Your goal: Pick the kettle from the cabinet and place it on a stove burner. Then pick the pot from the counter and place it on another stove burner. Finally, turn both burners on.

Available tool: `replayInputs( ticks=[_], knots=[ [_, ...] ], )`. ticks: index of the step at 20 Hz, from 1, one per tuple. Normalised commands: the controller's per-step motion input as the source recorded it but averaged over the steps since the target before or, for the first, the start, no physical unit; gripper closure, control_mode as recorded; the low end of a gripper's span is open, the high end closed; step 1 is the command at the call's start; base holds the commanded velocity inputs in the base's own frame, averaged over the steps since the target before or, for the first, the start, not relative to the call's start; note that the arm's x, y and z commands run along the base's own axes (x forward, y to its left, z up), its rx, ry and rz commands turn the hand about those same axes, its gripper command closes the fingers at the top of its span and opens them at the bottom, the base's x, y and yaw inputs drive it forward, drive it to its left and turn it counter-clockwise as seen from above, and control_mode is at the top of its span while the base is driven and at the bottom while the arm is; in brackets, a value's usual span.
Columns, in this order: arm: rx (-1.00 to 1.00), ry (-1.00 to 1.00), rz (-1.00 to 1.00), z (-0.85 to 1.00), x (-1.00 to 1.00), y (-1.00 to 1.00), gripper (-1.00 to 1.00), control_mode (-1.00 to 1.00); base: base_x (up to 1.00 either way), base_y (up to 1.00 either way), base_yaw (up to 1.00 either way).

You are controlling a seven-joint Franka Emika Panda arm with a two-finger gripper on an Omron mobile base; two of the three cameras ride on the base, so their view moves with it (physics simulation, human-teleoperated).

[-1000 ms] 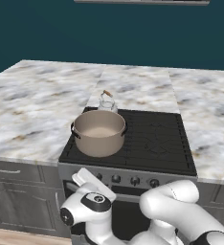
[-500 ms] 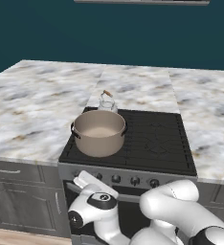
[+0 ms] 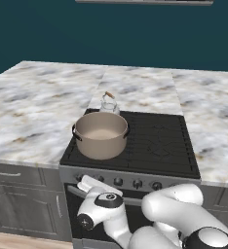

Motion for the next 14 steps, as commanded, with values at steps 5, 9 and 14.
replayInputs(
  ticks=[5, 9, 14],
  knots=[
    [-0.03, -0.01, 0.05, -0.27, 0.07, 0.16, -1.0, -1.0, 0.0, 0.0, 0.0],
    [0.0, 0.0, 0.04, -0.02, 0.01, 0.05, -1.0, -1.0, 0.0, 0.0, 0.0],
    [0.0, -0.01, 0.0, 0.0, 0.11, 0.0, -1.0, -1.0, 0.0, 0.0, 0.0]
  ],
)
